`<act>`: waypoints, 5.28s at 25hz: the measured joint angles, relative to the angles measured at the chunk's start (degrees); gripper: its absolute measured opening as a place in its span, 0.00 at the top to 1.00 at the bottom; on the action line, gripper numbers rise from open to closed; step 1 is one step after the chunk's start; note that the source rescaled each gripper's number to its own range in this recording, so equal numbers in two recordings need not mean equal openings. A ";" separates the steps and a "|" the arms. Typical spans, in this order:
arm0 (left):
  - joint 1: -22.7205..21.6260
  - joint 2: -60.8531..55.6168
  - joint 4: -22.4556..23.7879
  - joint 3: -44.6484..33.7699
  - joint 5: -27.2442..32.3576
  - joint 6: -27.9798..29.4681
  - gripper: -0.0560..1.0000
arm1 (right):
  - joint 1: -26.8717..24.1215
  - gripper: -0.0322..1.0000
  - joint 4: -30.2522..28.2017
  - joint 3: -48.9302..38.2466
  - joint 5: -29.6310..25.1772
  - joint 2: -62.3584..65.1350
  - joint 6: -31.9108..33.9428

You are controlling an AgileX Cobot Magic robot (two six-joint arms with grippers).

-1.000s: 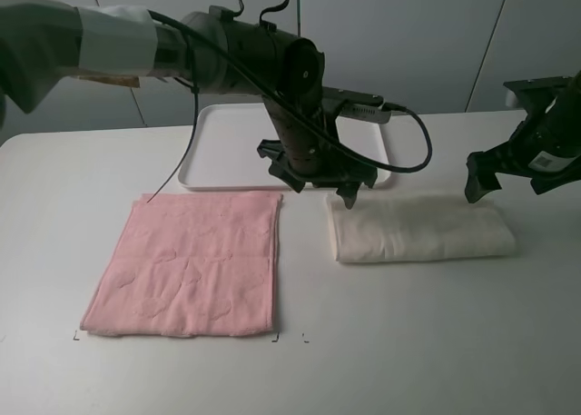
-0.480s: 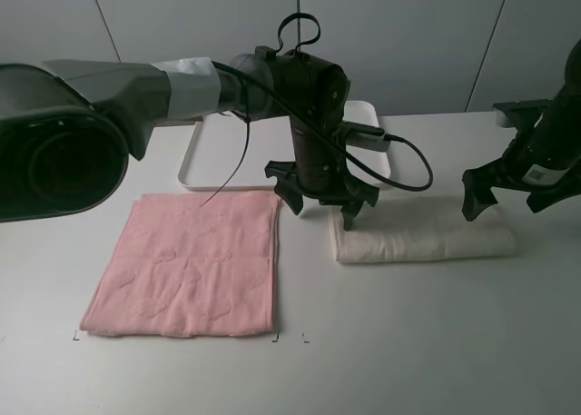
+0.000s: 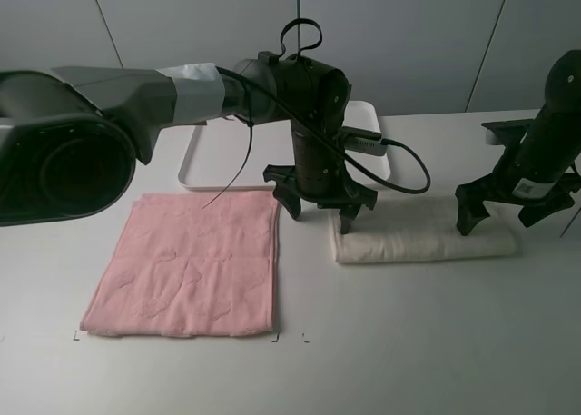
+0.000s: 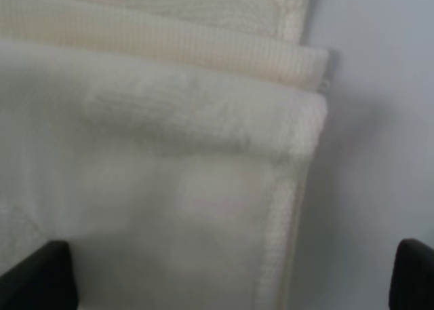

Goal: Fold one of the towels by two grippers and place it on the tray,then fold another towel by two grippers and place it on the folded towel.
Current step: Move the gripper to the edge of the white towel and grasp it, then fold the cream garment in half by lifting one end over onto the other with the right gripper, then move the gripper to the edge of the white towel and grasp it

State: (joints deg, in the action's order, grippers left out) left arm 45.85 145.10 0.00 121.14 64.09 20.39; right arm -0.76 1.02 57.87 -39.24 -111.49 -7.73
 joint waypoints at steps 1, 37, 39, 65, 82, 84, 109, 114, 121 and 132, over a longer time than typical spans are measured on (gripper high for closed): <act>0.00 0.00 0.00 0.00 0.00 0.00 0.03 | 0.00 0.02 0.00 0.00 0.11 -0.15 -0.29; 0.23 0.13 0.00 0.00 -1.15 -0.11 0.04 | 0.00 0.92 8.37 0.38 -3.64 2.97 -2.10; 0.23 0.13 0.00 0.00 -1.15 -0.22 0.04 | 0.00 0.92 9.56 0.29 -4.99 4.98 -2.10; -0.12 0.13 -0.40 0.00 -0.37 -2.19 0.04 | 0.90 0.92 61.38 -5.27 -12.48 0.79 -31.41; -5.78 -1.15 -4.84 8.72 4.50 -7.62 0.04 | 1.28 0.92 70.27 -9.33 -6.41 -0.09 -39.81; -5.91 -1.29 -4.54 9.83 5.06 -8.22 0.04 | 1.28 0.92 71.59 -9.37 -6.33 -0.09 -39.92; -9.96 -1.29 -2.57 10.45 5.59 -13.06 0.04 | 0.61 0.35 82.11 -9.35 -4.06 -0.09 -48.40; -10.35 -1.29 -2.69 10.45 5.59 -14.32 0.04 | -3.02 0.35 81.20 -9.35 -3.64 -0.22 -48.40; -10.35 -1.29 -2.91 10.45 5.59 -15.65 0.04 | -3.15 0.35 79.01 -9.25 -3.01 -5.30 -48.40; -10.46 -1.29 -4.79 10.45 5.69 -18.41 0.04 | -3.15 0.84 80.61 -9.00 -8.33 -8.84 -53.39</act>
State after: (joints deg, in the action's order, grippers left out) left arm 35.40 143.81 -4.79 131.60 69.78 1.97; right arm -3.92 81.63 48.87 -47.57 -120.33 -61.11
